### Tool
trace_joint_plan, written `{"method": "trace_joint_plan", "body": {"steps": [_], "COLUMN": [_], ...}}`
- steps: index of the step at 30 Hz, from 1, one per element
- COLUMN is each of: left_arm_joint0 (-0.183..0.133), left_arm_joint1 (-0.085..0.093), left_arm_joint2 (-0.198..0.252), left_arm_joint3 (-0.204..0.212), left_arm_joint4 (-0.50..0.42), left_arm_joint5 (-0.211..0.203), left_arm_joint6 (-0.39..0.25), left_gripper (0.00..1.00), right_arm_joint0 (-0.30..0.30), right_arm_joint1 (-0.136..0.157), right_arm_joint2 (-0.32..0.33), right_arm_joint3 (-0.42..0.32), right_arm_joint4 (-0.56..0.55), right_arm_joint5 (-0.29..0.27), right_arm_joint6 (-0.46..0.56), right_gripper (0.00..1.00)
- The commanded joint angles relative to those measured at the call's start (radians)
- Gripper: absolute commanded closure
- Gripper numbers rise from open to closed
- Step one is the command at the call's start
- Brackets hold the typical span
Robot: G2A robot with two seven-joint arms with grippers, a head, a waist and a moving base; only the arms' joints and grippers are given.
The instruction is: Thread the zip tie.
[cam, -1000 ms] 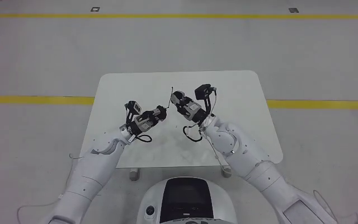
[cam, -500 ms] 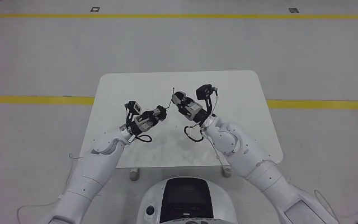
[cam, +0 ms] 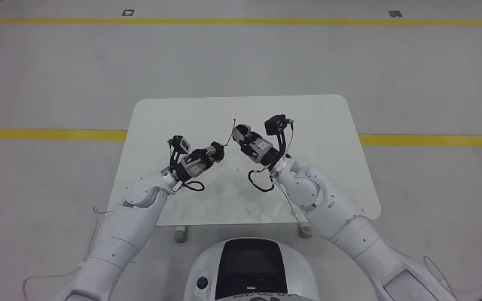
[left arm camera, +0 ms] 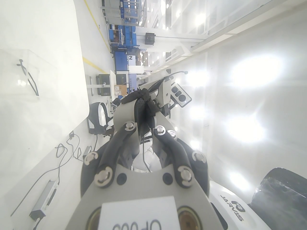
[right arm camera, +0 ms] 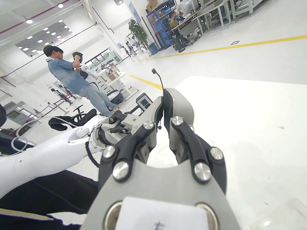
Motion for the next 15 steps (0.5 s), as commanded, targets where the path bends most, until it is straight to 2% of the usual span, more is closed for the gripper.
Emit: {"method": "trace_joint_plan", "body": {"steps": [1, 15], "left_arm_joint0": [0.0, 0.0], "left_arm_joint1": [0.0, 0.0], "left_arm_joint2": [0.0, 0.0], "left_arm_joint3": [0.0, 0.0], "left_arm_joint4": [0.0, 0.0], "left_arm_joint5": [0.0, 0.0], "left_arm_joint6": [0.0, 0.0], "left_gripper": [1.0, 1.0], "right_arm_joint0": [-0.001, -0.011], "right_arm_joint1": [-0.001, -0.005], "right_arm_joint2": [-0.003, -0.015], "right_arm_joint3": [0.002, 0.008], "right_arm_joint4": [0.002, 0.002], "right_arm_joint5": [0.0, 0.0], "right_arm_joint6": [-0.001, -0.007], "right_gripper": [1.0, 1.0]}}
